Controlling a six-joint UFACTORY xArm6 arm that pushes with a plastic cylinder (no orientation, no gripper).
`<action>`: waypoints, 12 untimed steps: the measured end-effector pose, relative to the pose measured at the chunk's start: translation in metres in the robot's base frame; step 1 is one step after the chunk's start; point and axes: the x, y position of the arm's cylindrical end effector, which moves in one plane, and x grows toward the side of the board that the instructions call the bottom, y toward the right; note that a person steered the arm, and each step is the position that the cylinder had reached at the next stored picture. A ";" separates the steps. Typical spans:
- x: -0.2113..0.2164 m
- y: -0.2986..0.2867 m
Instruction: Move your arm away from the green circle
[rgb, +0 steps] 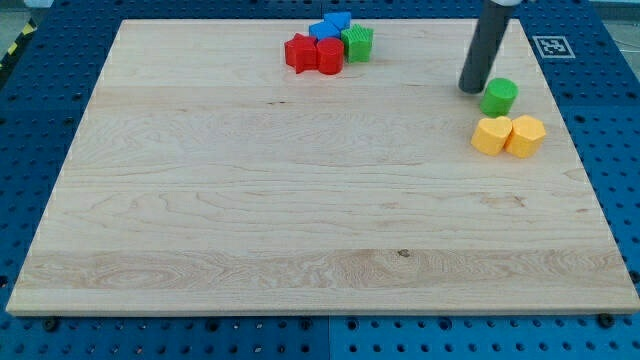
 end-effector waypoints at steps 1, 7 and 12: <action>0.034 0.015; -0.052 0.010; -0.069 0.013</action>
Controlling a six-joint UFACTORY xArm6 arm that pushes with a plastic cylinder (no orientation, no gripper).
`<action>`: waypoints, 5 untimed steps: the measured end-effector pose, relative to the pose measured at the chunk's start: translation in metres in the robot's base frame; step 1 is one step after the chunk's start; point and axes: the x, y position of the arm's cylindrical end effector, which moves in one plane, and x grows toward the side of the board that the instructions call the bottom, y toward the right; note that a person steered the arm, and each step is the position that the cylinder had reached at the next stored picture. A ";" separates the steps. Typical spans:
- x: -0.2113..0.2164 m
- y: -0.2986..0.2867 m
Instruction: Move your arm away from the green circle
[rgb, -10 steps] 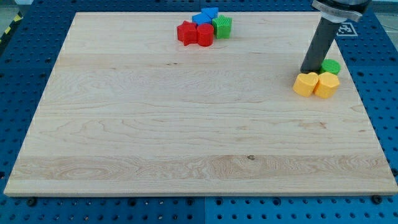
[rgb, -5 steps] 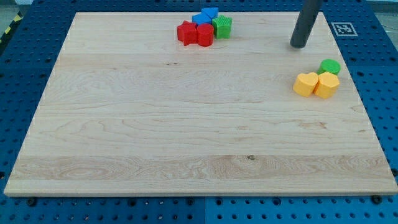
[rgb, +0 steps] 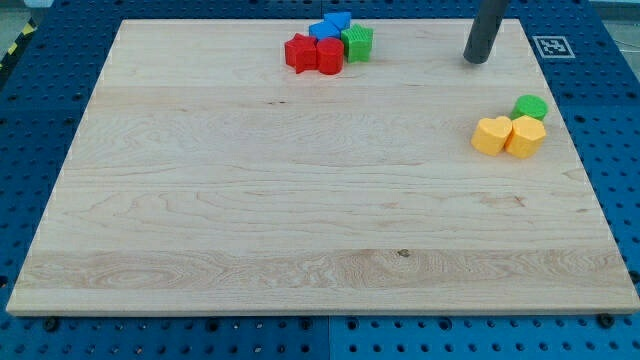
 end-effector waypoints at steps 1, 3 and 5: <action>0.006 0.000; 0.045 -0.034; 0.075 -0.146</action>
